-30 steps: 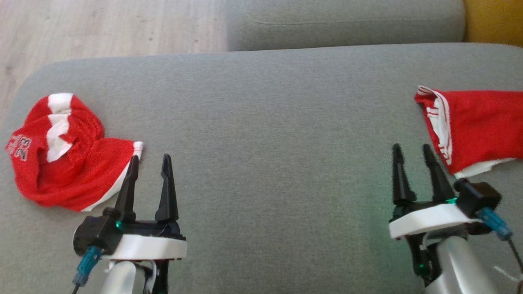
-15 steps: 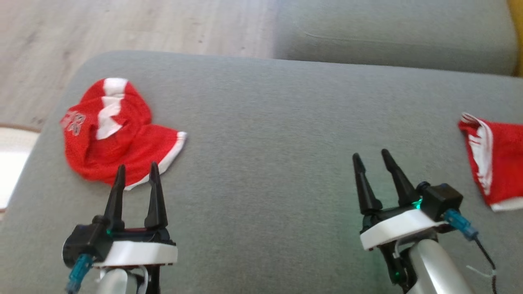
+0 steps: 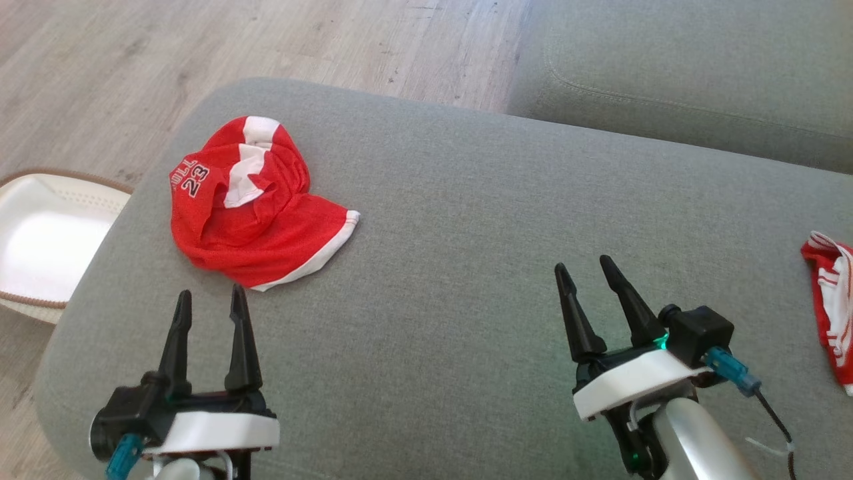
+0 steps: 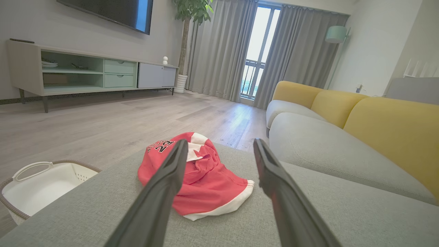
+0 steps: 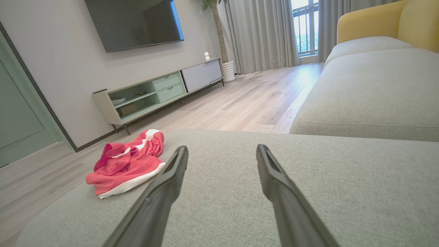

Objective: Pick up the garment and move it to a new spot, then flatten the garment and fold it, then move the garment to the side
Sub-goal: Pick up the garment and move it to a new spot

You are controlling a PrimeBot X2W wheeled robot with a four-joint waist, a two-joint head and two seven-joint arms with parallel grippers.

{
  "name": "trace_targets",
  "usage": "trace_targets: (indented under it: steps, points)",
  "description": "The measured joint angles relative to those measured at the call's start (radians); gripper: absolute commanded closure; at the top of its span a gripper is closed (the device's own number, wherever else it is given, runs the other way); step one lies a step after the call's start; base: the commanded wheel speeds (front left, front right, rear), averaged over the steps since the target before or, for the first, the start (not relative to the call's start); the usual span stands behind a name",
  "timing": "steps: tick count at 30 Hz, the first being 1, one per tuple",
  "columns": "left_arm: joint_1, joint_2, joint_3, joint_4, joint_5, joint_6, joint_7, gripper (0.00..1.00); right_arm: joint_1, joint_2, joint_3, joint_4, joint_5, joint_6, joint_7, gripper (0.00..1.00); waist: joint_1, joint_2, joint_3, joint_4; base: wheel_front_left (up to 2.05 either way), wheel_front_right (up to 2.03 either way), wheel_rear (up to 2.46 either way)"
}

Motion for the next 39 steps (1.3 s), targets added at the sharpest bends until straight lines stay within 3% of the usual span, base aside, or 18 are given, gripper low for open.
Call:
trace_targets:
  steps: [11, 16, 21, 25, 30, 39]
  points:
    - [-0.002, 0.0, 0.038, -0.016, 0.008, 0.0, 0.0, 0.0, -0.001, 0.0, -0.003, -0.008, -0.004, 0.0, 0.001, 0.0, 0.0, 0.0, 0.034, -0.006, 0.0, 0.0, 0.0]
    - [-0.078, 0.006, 0.091, 0.012, 0.039, -0.01, 0.0, 0.0, -0.011, 0.0, -0.034, -0.044, -0.034, 0.0, 0.02, 0.0, 0.0001, 0.0, 0.088, -0.017, 0.0, 0.0, 0.0]
    - [-0.232, 0.077, 0.104, 0.151, 0.067, -0.019, 0.003, 0.0, -0.062, -0.001, -0.068, -0.112, -0.086, 0.0, 0.057, 0.0, 0.0002, 0.0, 0.161, -0.036, 0.0, 0.0, 0.0]
    - [-0.39, 0.16, 0.093, 0.291, 0.067, -0.036, 0.074, 0.0, -0.08, -0.001, -0.106, -0.177, -0.119, 0.0, 0.091, 0.0, 0.0003, 0.0, 0.224, -0.053, 0.0, 0.0, 0.0]
    - [-0.56, 0.235, 0.033, 0.439, 0.051, -0.046, 0.173, 0.0, -0.09, -0.001, -0.135, -0.241, -0.145, 0.0, 0.124, 0.0, 0.0003, 0.0, 0.288, -0.071, 0.0, 0.0, 0.0]
    - [-0.751, 0.331, -0.239, 0.648, -0.142, -0.053, 0.388, 0.0, -0.131, -0.003, -0.144, -0.316, -0.17, 0.0, 0.16, 0.0, 0.0004, -0.0001, 0.4, -0.131, 0.0, 0.0, 0.0]
